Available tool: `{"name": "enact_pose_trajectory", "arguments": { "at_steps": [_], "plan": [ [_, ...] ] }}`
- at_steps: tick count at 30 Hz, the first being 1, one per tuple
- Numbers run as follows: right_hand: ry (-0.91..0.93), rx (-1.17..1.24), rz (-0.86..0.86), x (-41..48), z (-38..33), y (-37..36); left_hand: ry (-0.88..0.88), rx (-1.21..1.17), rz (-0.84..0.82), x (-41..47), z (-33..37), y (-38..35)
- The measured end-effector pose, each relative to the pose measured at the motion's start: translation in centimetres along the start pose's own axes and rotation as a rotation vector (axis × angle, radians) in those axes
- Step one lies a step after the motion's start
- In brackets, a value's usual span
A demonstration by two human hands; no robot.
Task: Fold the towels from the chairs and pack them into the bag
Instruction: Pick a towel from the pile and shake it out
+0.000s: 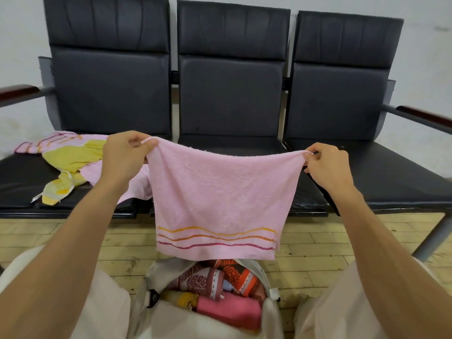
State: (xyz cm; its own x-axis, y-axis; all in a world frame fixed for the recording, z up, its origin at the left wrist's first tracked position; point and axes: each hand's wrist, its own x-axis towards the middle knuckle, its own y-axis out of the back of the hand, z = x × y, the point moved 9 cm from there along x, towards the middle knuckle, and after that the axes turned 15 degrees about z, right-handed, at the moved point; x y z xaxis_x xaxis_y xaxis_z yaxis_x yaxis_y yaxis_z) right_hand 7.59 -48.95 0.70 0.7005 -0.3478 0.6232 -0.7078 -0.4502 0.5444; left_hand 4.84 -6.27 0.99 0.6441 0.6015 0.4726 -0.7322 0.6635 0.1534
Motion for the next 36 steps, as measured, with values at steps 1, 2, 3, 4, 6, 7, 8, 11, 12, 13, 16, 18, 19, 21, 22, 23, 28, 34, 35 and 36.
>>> {"name": "enact_pose_trajectory", "arguments": {
  "at_steps": [1, 2, 3, 4, 6, 7, 8, 11, 12, 13, 16, 18, 19, 21, 22, 23, 28, 34, 35, 36],
  "plan": [
    [-0.056, 0.067, -0.020, -0.1, 0.2, -0.1, 0.027, -0.017, 0.002, 0.0, -0.2, 0.0],
    [-0.134, 0.158, -0.057, -0.2, 0.4, -0.3, 0.056, -0.034, 0.004, 0.0, -0.4, -0.1],
    [-0.213, 0.238, -0.103, -0.5, 0.8, -0.7, 0.088, -0.051, 0.006, 0.0, -0.7, -0.1],
    [-0.268, 0.282, -0.152, -0.8, 1.0, -1.1, 0.121, -0.073, 0.008, 0.0, -0.9, -0.2],
    [-0.306, 0.280, -0.219, -1.2, 1.1, -1.7, 0.169, -0.108, 0.016, -0.1, -1.2, -0.2],
    [-0.320, 0.289, -0.233, -1.4, 1.1, -1.9, 0.172, -0.115, 0.029, -0.1, -1.3, -0.1],
    [-0.343, 0.310, -0.237, -1.5, 1.1, -2.0, 0.156, -0.111, 0.047, 0.0, -1.1, 0.0],
    [-0.369, 0.356, -0.193, -1.4, 1.1, -2.0, 0.066, -0.061, 0.111, -0.1, -0.3, 0.6],
    [-0.363, 0.362, -0.172, -1.3, 1.0, -1.9, 0.049, -0.047, 0.125, 0.0, -0.1, 0.7],
    [-0.367, 0.384, -0.160, -1.3, 0.9, -1.8, 0.043, -0.040, 0.136, 0.1, -0.1, 0.8],
    [-0.499, 0.584, -0.204, -1.9, 0.8, -2.0, 0.060, -0.071, 0.138, 0.4, -0.4, 1.1],
    [-0.615, 0.699, -0.199, -2.2, 1.1, -2.1, 0.063, -0.077, 0.134, 0.6, -0.4, 1.1],
    [-0.660, 0.741, -0.176, -2.2, 1.5, -2.1, 0.054, -0.064, 0.132, 0.5, -0.3, 1.1],
    [-0.707, 0.806, -0.109, -2.1, 1.8, -1.8, 0.011, -0.017, 0.135, 0.3, -0.1, 1.1],
    [-0.701, 0.814, -0.071, -2.0, 1.9, -1.5, -0.018, 0.012, 0.141, 0.2, 0.1, 1.1],
    [-0.674, 0.797, -0.038, -1.8, 1.9, -1.2, -0.047, 0.037, 0.151, 0.1, 0.4, 1.2],
    [-0.556, 0.765, -0.143, -1.0, 1.2, -1.2, -0.115, 0.082, 0.219, 0.0, 1.1, 1.7],
    [0.068, 0.080, 0.041, -0.6, -1.9, 0.9, -0.128, 0.104, 0.239, 0.1, 1.1, 1.8],
    [0.093, 0.077, 0.101, -0.5, -2.2, 1.4, -0.136, 0.105, 0.242, 0.0, 1.2, 1.9],
    [0.089, 0.083, 0.157, -0.3, -2.2, 1.9, -0.141, 0.105, 0.246, 0.0, 1.2, 1.9]
  ]
}}
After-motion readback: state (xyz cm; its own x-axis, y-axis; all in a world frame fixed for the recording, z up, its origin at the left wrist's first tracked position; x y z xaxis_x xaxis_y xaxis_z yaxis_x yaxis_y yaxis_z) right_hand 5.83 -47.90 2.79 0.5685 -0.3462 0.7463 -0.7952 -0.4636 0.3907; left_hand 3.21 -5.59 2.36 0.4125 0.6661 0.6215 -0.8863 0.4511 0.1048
